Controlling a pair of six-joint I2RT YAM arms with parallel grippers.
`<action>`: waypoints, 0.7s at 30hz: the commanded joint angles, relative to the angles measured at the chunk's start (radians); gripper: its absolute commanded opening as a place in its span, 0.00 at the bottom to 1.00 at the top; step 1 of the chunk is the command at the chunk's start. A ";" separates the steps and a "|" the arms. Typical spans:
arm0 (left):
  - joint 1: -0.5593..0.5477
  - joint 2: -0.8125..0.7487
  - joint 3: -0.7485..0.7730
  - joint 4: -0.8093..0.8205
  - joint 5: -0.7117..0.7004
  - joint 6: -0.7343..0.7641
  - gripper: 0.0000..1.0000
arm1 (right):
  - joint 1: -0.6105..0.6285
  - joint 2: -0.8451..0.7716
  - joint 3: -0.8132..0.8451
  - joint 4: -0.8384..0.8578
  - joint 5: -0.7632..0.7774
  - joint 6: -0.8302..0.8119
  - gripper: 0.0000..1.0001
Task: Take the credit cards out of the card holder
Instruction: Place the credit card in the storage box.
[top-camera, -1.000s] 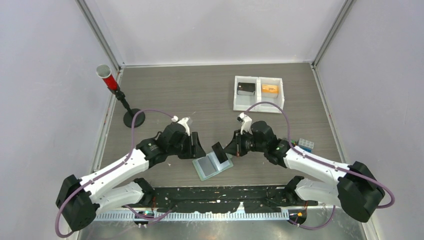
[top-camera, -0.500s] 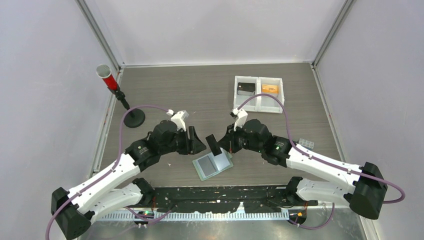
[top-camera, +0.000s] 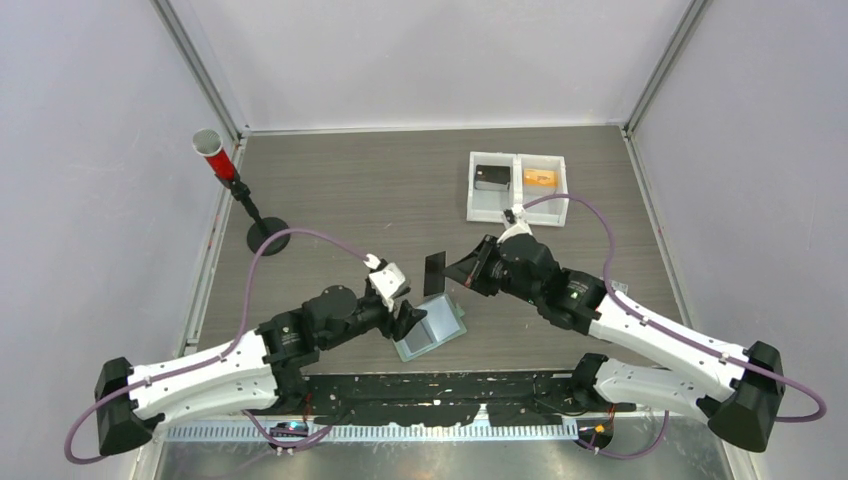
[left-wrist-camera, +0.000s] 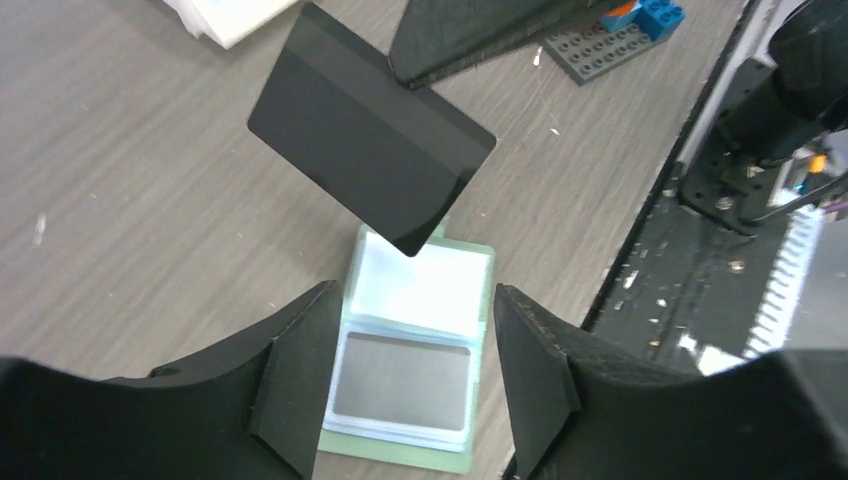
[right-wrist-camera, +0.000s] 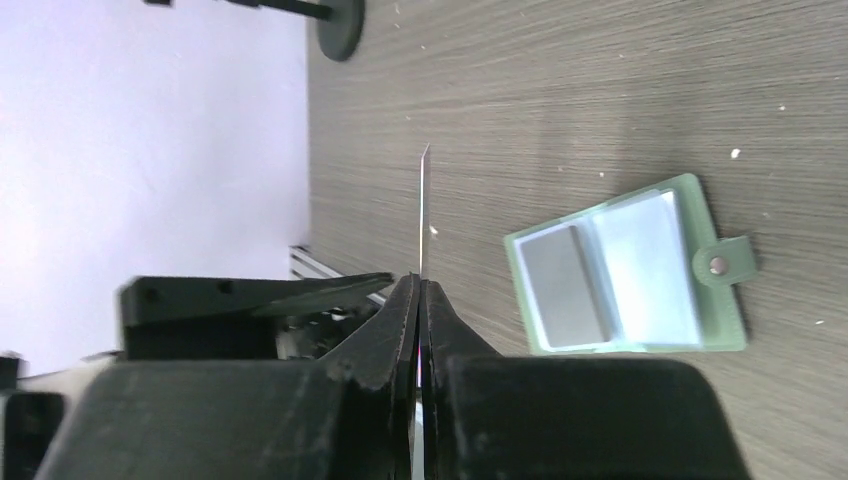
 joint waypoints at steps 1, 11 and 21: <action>-0.096 0.036 -0.042 0.259 -0.157 0.267 0.62 | -0.006 -0.055 0.039 -0.020 0.079 0.159 0.05; -0.243 0.223 -0.050 0.487 -0.373 0.532 0.65 | -0.010 -0.071 0.002 0.021 0.056 0.220 0.05; -0.338 0.398 -0.045 0.704 -0.610 0.750 0.63 | -0.016 -0.088 -0.036 0.056 0.042 0.214 0.05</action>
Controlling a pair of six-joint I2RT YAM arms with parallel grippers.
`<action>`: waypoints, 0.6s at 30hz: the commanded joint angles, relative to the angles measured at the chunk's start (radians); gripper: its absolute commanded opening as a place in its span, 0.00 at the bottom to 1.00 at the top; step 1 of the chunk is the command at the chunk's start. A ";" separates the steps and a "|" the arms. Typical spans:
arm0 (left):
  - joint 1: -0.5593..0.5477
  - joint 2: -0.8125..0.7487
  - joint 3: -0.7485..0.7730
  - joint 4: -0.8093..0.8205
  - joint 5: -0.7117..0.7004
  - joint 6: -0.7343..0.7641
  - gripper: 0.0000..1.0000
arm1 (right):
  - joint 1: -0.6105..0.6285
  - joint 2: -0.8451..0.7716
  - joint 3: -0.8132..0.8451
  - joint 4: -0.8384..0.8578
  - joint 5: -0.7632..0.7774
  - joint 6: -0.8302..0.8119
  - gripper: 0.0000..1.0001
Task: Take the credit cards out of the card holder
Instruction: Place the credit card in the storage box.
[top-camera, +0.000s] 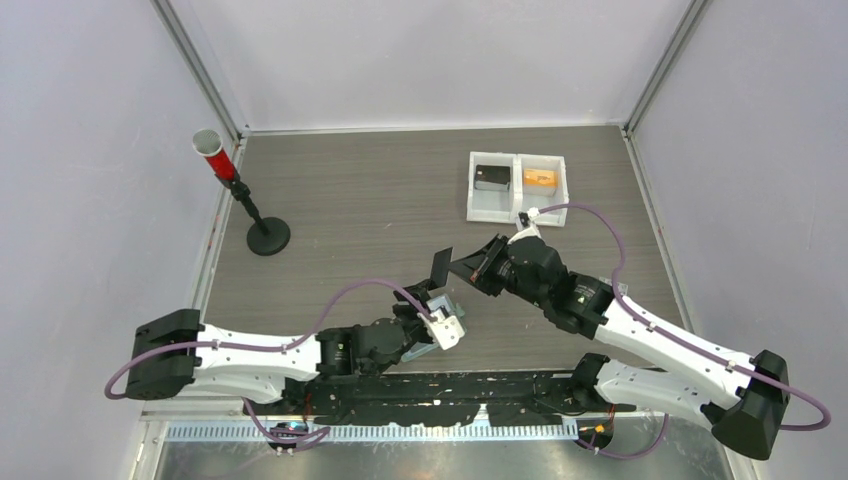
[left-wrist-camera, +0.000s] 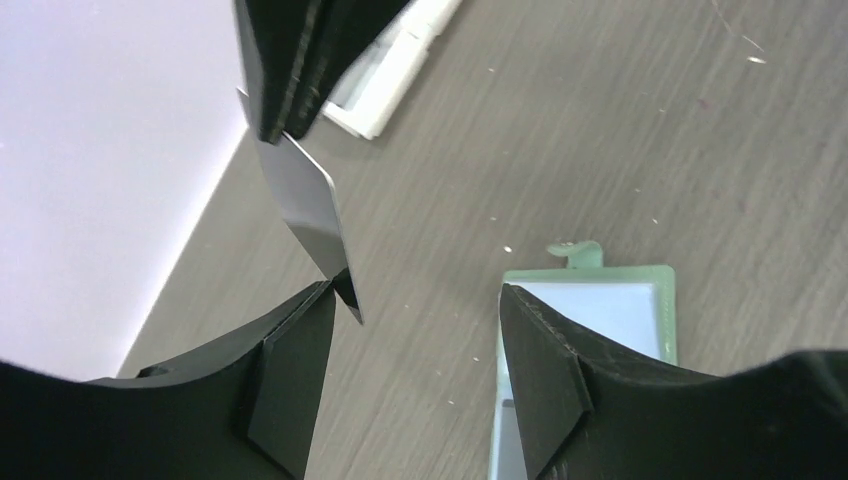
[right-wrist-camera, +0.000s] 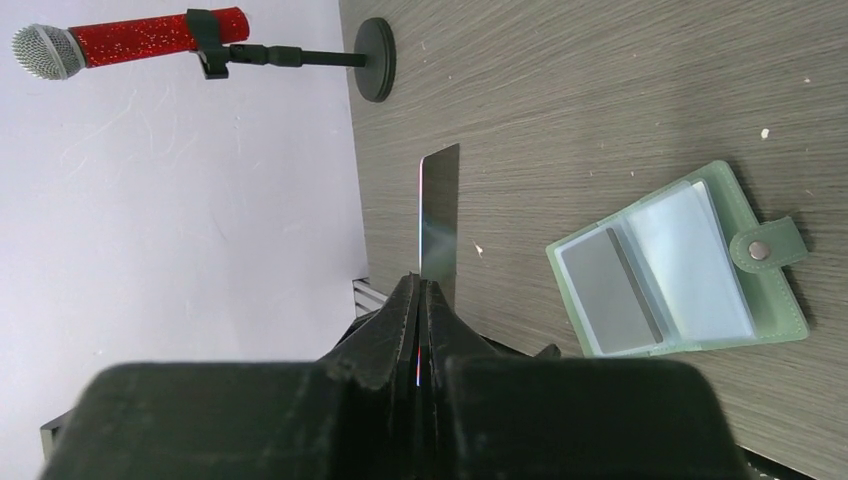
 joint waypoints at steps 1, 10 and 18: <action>-0.024 0.029 0.003 0.245 -0.115 0.103 0.63 | -0.001 -0.017 -0.009 0.044 -0.005 0.011 0.05; -0.026 0.037 -0.012 0.296 -0.091 0.092 0.50 | -0.006 -0.022 -0.029 0.050 -0.031 0.010 0.05; -0.024 -0.056 -0.043 0.196 -0.047 -0.051 0.00 | -0.064 -0.039 -0.077 0.181 -0.147 -0.144 0.06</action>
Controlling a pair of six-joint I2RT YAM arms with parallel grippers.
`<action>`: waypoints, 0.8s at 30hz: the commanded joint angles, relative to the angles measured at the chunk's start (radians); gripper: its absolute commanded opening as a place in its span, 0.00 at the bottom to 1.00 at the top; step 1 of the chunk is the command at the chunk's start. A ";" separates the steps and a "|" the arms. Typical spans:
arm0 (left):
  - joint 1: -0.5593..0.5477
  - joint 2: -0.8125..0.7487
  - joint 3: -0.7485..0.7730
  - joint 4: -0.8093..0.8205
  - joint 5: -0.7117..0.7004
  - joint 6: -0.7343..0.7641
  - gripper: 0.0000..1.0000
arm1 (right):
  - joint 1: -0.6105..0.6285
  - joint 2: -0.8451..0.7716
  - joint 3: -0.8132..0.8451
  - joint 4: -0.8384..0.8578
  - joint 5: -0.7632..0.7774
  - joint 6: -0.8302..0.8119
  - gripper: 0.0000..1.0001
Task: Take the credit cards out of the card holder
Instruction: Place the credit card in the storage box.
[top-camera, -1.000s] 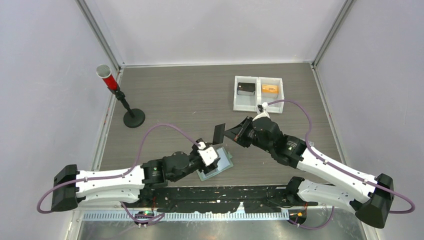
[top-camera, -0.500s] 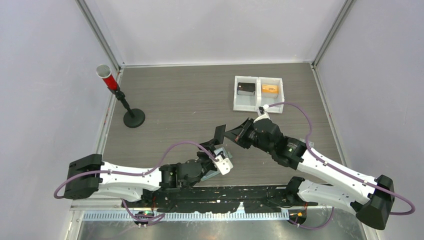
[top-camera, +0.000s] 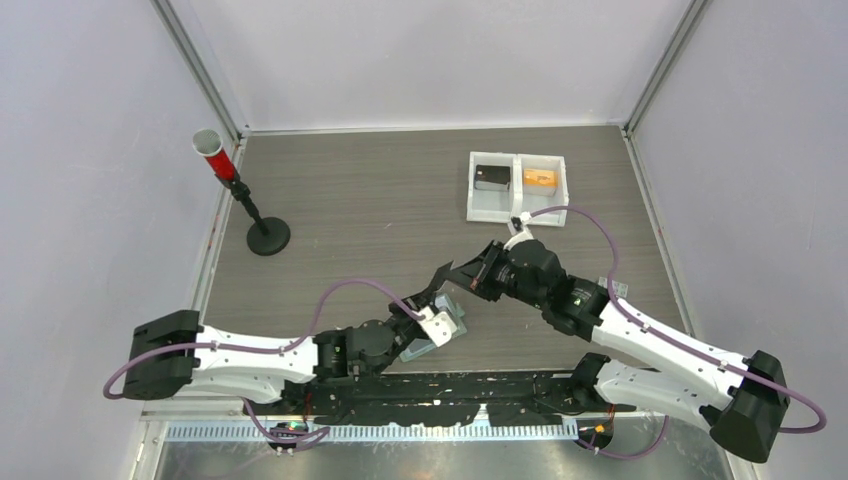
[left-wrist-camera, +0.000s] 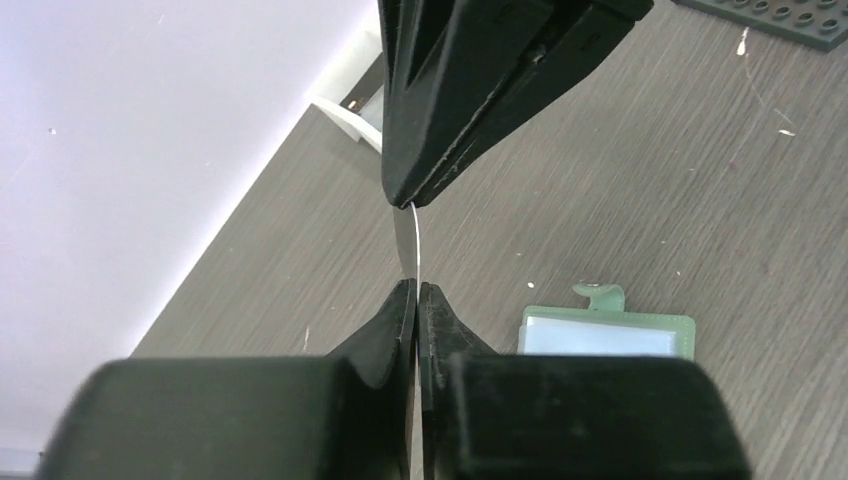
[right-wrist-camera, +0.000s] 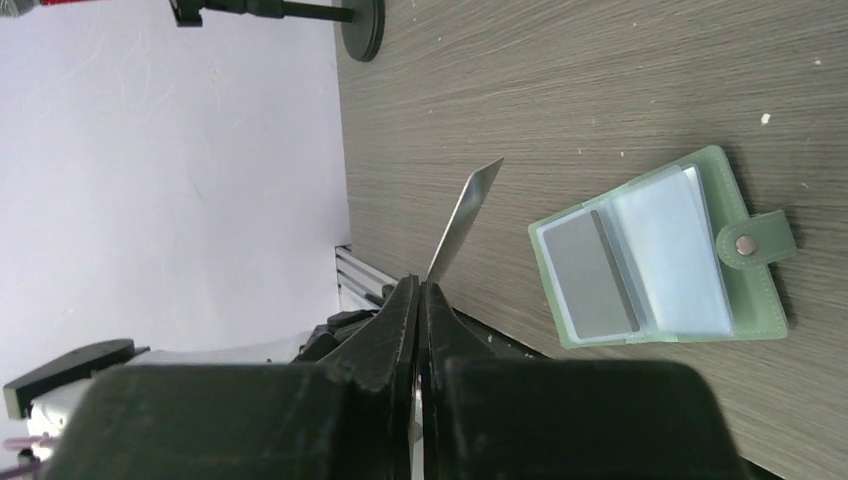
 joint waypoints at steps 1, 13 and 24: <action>0.001 -0.098 0.006 -0.069 0.047 -0.139 0.00 | -0.061 -0.044 -0.032 0.145 -0.091 -0.139 0.10; 0.291 -0.382 0.049 -0.480 0.444 -0.715 0.00 | -0.153 -0.208 -0.138 0.342 -0.267 -0.613 0.53; 0.406 -0.469 0.093 -0.647 0.654 -0.891 0.00 | -0.179 -0.116 -0.063 0.338 -0.556 -0.786 0.53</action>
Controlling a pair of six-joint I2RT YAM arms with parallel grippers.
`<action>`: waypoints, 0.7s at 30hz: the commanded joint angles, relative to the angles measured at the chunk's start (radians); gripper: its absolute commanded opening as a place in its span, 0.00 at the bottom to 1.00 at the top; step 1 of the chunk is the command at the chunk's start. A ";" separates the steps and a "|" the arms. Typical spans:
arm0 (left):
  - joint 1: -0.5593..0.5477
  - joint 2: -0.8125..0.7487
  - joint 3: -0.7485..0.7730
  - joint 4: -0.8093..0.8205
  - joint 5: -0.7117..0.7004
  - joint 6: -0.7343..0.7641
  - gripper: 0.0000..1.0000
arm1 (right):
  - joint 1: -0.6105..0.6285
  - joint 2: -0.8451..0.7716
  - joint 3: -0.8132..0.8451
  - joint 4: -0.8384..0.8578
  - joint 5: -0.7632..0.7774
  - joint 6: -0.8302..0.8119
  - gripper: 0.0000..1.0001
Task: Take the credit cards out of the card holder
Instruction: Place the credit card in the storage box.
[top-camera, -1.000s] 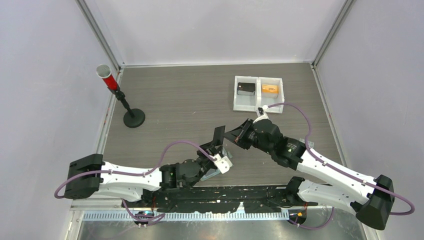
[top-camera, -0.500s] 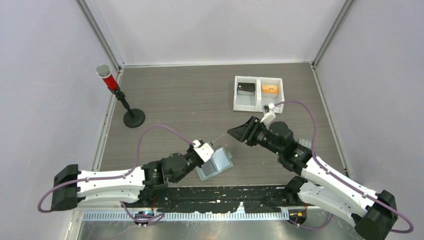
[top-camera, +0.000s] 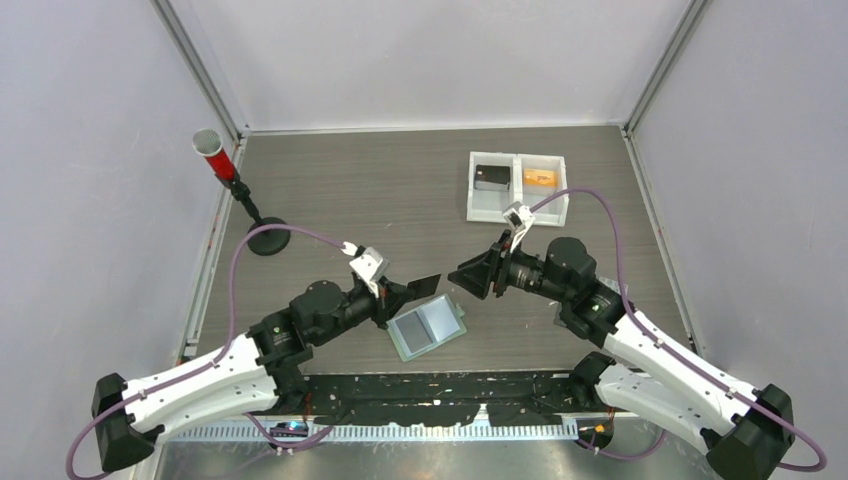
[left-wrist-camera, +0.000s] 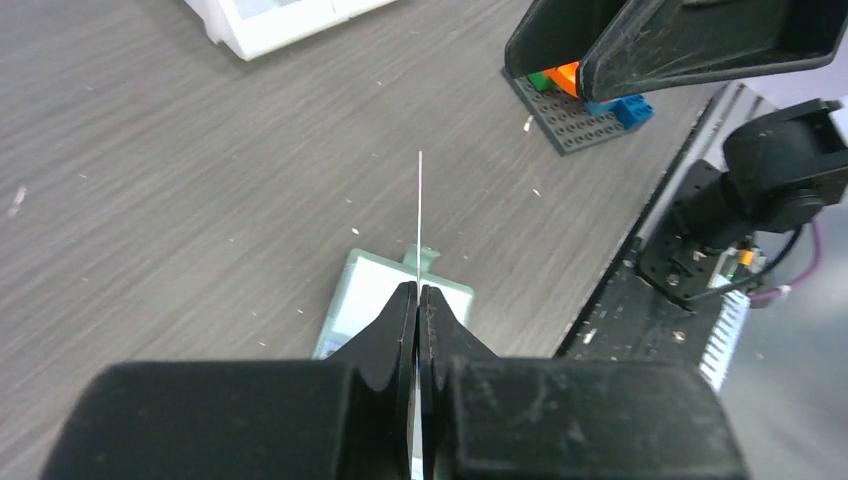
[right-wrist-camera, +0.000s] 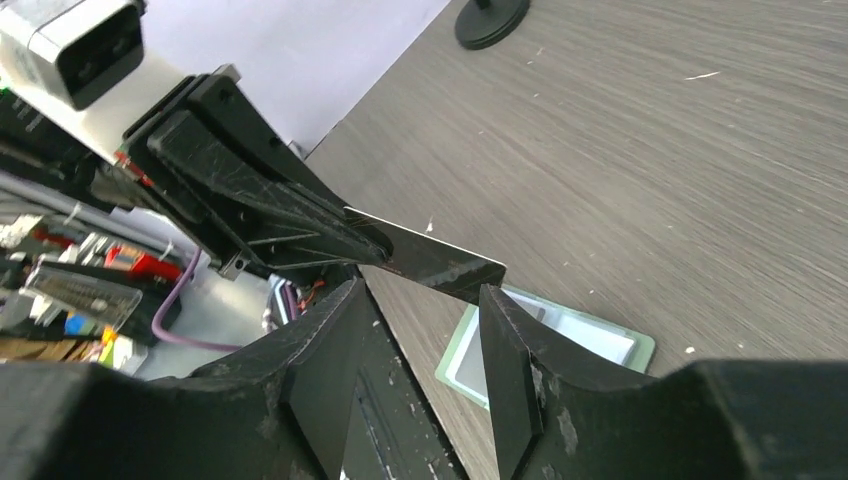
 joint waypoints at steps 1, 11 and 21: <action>0.020 -0.032 0.041 -0.045 0.112 -0.104 0.00 | -0.006 0.030 0.034 0.089 -0.140 -0.050 0.53; 0.038 -0.078 0.044 -0.043 0.062 -0.232 0.00 | -0.038 0.059 -0.087 0.279 -0.176 0.109 0.61; 0.040 -0.135 0.023 0.059 -0.050 -0.376 0.00 | -0.100 0.135 -0.195 0.579 -0.255 0.322 0.57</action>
